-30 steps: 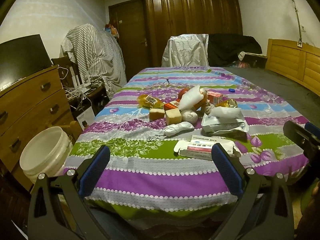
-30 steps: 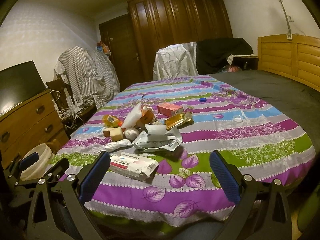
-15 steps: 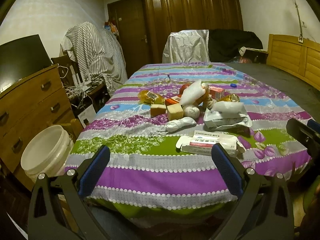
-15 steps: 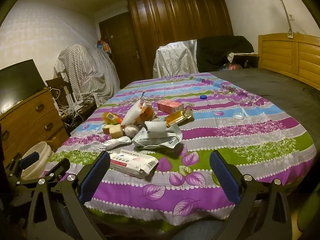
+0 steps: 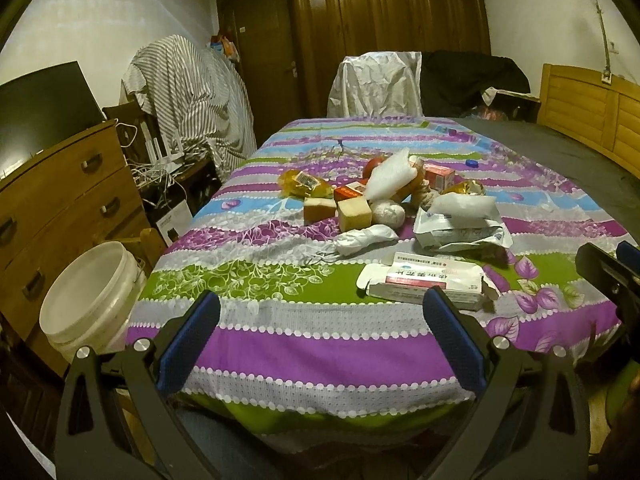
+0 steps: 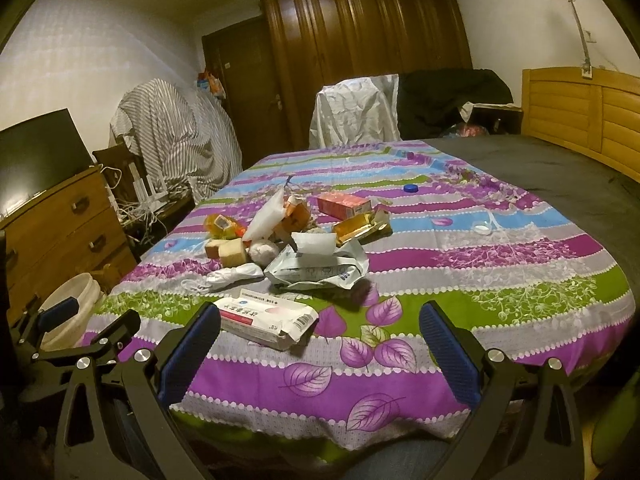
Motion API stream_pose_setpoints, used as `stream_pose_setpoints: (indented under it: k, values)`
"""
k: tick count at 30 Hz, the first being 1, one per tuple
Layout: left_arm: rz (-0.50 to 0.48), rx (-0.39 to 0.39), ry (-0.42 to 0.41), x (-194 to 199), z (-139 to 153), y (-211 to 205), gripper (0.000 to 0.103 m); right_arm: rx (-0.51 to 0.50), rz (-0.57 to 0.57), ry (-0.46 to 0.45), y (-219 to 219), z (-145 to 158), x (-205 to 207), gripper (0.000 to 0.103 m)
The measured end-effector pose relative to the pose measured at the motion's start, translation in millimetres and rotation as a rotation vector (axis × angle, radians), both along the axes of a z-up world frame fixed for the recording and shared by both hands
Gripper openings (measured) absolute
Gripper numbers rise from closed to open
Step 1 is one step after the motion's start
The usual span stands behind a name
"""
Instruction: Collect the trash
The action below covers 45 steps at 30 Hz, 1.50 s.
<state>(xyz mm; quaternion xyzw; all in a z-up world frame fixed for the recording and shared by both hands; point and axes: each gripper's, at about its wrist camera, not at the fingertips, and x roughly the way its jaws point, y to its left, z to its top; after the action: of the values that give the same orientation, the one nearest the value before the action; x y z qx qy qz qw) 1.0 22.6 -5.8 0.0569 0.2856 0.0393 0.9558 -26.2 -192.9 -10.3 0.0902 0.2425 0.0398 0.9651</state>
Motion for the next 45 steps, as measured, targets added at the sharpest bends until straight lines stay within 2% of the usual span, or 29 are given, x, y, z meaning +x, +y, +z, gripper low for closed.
stream_pose_setpoints:
  k: [15,19,21,23,29,31,33,35,36,38,39,42,45]
  values:
    - [0.025,-0.005,0.060,17.3,-17.6,6.2,0.098,-0.029,0.032,0.049,8.3,-15.4,20.4,0.099]
    - [0.049,0.000,0.077,25.4,-23.1,13.7,0.098,-0.070,0.118,0.058,15.9,-22.9,32.5,0.099]
    - [0.064,-0.007,0.087,31.4,-25.8,22.5,0.098,-0.102,0.207,0.078,24.5,-28.8,45.0,0.099]
    - [0.083,-0.012,0.096,37.1,-29.0,31.8,0.098,-0.188,0.327,0.098,41.1,-34.9,62.6,0.099]
    - [0.150,-0.041,0.136,52.5,-37.8,62.5,0.098,-0.533,0.614,0.171,98.6,-58.5,113.5,0.094]
    - [0.168,-0.045,0.138,56.9,-39.3,70.3,0.098,-0.555,0.669,0.185,107.9,-60.8,127.4,0.094]
    - [0.178,-0.049,0.144,60.9,-41.3,75.2,0.098,-0.563,0.722,0.213,115.0,-63.3,146.7,0.093]
    - [0.186,-0.053,0.152,65.3,-42.7,78.5,0.098,-0.552,0.747,0.264,116.9,-68.3,166.8,0.088]
    - [0.187,-0.054,0.156,67.3,-43.5,79.7,0.098,-0.515,0.769,0.305,115.2,-70.5,175.3,0.086]
    - [0.184,-0.055,0.162,70.4,-44.7,80.0,0.098,-0.402,0.806,0.388,109.4,-76.0,191.1,0.073]
    - [0.181,-0.055,0.163,72.2,-45.5,80.1,0.098,-0.346,0.811,0.412,105.5,-78.8,194.0,0.072]
    - [0.157,-0.051,0.163,77.2,-45.5,77.1,0.098,-0.285,0.783,0.384,99.7,-80.1,188.9,0.068]
    - [0.060,-0.044,0.150,90.8,-34.0,70.6,0.098,-0.194,0.742,0.356,86.5,-72.9,173.8,0.066]
